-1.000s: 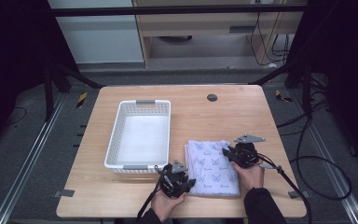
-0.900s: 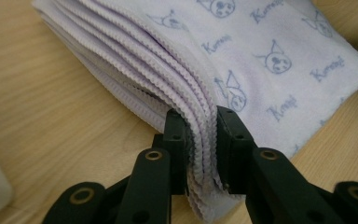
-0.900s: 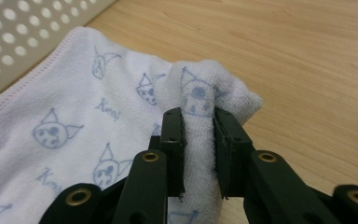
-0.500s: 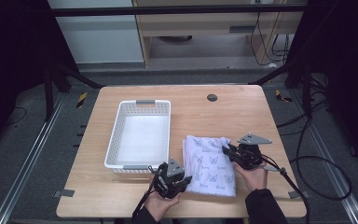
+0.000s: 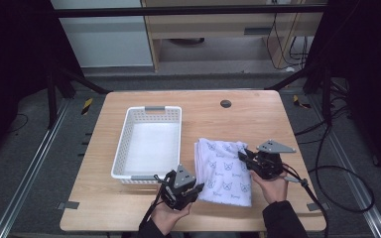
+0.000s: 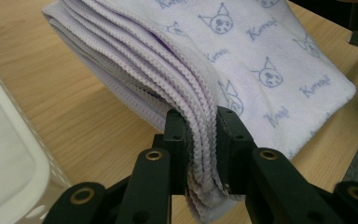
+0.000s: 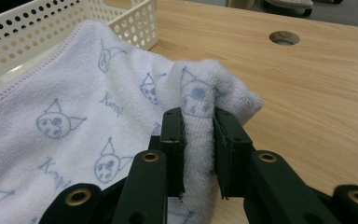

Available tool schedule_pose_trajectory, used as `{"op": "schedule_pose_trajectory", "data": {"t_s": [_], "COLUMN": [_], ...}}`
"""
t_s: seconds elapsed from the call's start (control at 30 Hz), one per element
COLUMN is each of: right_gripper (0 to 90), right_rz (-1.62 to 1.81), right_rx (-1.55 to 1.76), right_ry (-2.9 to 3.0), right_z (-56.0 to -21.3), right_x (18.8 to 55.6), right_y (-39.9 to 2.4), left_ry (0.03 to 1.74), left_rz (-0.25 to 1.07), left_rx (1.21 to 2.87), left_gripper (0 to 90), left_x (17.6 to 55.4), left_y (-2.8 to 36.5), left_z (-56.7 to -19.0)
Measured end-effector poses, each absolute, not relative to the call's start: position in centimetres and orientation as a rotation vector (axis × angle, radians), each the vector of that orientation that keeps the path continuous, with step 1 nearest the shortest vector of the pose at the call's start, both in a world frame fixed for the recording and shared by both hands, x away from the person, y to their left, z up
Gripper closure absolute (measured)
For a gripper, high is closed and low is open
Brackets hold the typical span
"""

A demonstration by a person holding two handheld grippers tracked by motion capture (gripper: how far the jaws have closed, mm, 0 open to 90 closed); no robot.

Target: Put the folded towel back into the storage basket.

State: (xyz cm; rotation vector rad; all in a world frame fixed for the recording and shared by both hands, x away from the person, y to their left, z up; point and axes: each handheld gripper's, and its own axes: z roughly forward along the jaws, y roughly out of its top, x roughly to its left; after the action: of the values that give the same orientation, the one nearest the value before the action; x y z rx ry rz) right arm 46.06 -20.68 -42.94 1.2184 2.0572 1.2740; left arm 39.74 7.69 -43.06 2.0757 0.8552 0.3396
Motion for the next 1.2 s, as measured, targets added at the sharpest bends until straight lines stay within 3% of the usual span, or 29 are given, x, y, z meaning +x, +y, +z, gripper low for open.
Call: {"op": "schedule_pose_trajectory", "data": {"t_s": [1.2], "right_gripper": [75.5], "right_rz": [1.353], "right_rx": [1.094], "right_ry": [1.951], "right_z": [-36.9], "right_x": [46.0], "right_y": [-18.5], "left_ry": [0.834], "left_rz": [0.382], "left_rx": [1.968], "left_gripper": [75.1], "left_x": [40.3], "left_y": [10.6], "left_z": [-37.9]}}
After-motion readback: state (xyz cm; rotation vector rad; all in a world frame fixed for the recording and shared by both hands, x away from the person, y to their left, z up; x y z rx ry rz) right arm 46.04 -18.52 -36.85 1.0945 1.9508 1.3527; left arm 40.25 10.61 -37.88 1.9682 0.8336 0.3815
